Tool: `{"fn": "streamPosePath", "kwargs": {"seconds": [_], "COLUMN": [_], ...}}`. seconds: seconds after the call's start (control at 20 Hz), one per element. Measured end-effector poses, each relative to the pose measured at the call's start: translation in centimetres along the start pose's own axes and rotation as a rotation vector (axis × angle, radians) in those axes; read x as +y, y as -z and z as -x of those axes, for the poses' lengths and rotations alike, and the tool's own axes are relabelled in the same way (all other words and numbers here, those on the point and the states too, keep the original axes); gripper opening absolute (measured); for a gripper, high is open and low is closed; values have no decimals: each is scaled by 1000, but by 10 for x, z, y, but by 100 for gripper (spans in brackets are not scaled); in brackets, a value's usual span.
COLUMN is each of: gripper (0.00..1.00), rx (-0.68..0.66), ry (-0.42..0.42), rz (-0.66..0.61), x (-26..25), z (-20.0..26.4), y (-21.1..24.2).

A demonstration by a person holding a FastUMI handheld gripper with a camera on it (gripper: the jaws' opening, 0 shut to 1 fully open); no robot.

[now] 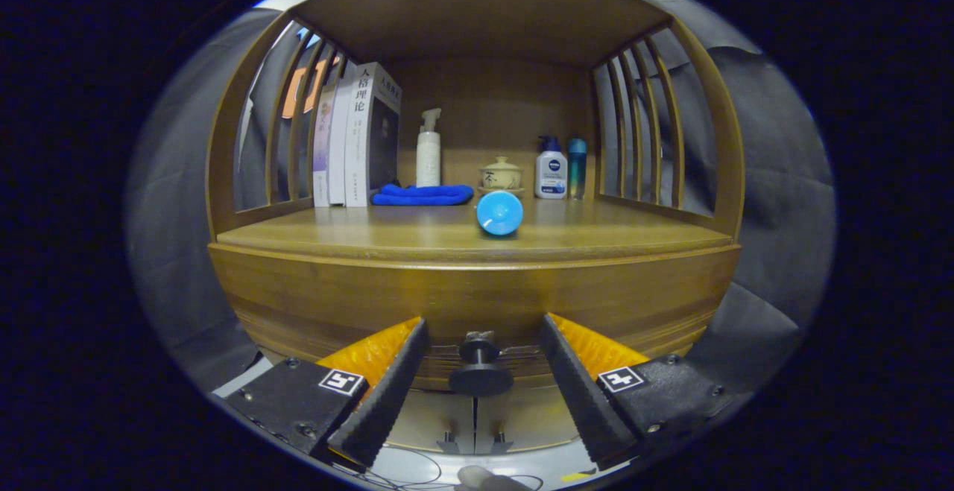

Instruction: Pull open the drawer, take out the items inside it, and place them on the countertop above the cabinet.

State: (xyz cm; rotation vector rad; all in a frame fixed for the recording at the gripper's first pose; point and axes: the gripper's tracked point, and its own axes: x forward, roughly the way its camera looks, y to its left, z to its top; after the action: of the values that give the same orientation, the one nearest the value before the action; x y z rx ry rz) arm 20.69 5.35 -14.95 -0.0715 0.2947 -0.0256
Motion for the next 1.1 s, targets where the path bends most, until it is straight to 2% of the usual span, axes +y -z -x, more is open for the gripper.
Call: {"fn": "streamPosePath", "kwargs": {"seconds": [0.6, 0.85, 1.1], "gripper": [100, 100, 99], "rx": [160, 79, -67], "ry": [7, -32, -36], "rz": [-1, 12, -11], "x": [-5, -11, -31], "z": [14, 93, 189], "y": [-3, -26, -58]}}
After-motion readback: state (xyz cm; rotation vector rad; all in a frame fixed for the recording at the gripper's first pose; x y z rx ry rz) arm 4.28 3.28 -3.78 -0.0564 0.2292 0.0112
